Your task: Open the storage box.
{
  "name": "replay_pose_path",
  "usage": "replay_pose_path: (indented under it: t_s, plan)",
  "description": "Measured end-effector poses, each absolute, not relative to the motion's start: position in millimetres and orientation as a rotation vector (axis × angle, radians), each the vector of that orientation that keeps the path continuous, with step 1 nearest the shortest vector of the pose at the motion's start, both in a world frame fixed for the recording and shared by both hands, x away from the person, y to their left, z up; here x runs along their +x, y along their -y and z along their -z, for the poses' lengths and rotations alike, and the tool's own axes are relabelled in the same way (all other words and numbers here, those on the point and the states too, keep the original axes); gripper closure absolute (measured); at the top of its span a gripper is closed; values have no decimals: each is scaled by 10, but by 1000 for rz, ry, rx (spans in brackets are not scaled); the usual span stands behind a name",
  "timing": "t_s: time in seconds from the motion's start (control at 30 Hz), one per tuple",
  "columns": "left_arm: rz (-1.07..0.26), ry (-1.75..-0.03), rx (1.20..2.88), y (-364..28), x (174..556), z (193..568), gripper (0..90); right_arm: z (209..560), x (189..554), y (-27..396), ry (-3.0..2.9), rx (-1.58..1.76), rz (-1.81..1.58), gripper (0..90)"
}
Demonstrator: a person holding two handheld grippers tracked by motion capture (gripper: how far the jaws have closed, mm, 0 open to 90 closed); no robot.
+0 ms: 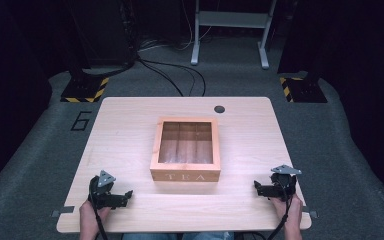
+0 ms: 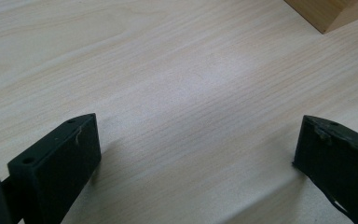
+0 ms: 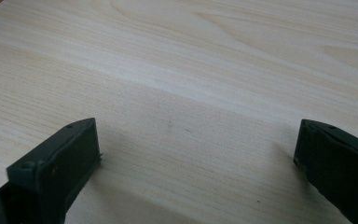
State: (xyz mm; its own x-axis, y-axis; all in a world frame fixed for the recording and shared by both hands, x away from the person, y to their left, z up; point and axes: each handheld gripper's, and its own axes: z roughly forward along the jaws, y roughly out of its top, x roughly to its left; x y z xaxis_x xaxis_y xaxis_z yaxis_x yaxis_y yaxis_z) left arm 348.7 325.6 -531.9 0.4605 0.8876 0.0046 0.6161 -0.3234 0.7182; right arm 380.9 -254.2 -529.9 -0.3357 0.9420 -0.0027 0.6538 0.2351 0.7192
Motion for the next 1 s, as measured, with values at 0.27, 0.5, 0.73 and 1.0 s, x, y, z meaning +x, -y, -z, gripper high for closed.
replay_pose_path:
  t_s: [0.27, 0.5, 0.73, 1.0]
  plan:
    - [-531, -1256, 2056, -3252, 3506, 5315, 0, 5301, 3805, 2537, -2073, 1461, -877, 0]
    - [-538, -1252, 2052, -3246, 3515, 5318, 1, 5299, 3801, 2530, -2067, 1465, -875, 0]
    - [-502, -1202, 2040, -3207, 3525, 5304, 1, 5299, 3804, 2541, -2078, 1453, -871, 0]
    - [-459, -1129, 1997, -3074, 3564, 5142, 0, 5300, 3805, 2542, -2076, 1454, -872, 0]
